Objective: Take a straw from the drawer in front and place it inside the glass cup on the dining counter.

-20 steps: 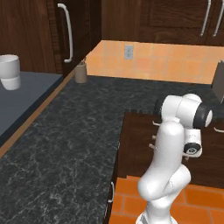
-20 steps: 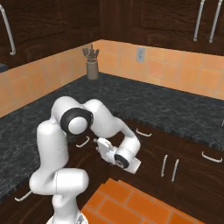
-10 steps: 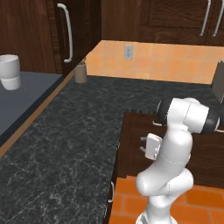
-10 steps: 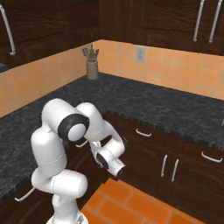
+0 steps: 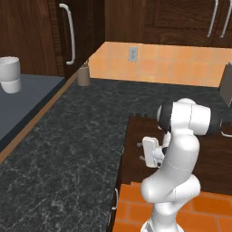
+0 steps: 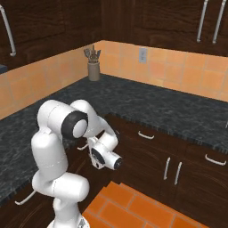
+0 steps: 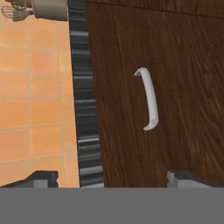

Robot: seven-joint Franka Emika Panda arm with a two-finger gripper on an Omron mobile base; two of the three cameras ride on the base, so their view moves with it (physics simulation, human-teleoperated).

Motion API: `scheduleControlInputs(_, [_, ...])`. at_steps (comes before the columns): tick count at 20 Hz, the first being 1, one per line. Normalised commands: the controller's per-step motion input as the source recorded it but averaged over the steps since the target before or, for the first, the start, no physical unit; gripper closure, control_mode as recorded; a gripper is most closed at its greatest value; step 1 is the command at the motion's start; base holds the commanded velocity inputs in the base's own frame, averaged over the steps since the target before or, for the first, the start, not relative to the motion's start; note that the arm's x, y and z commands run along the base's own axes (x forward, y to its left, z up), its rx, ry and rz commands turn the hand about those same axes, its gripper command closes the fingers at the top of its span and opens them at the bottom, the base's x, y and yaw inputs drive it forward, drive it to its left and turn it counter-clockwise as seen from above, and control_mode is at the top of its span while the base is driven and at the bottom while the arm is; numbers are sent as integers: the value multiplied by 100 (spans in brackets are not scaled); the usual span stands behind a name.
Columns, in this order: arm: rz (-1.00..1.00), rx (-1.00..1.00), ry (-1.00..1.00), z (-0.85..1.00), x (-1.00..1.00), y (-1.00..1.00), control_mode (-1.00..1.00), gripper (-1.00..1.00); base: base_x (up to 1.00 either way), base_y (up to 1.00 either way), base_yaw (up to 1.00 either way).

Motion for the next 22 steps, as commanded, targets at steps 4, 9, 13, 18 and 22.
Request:
scheduleControlInputs(4, [8, 4, -2, -53, 5, 9, -100, -100, 0, 0, 0])
scheduleControlInputs(9, [5, 5, -12, -48, 44, 2, -100, -100, 0, 0, 0])
scheduleControlInputs(13, [4, 8, -6, -41, 58, 10, -100, -100, 0, 0, 0])
scheduleControlInputs(18, [6, 8, 0, -35, 56, 10, -100, -100, 0, 0, 0])
scheduleControlInputs(22, [6, 6, 0, -21, 61, 23, -100, -100, 0, 0, 0])
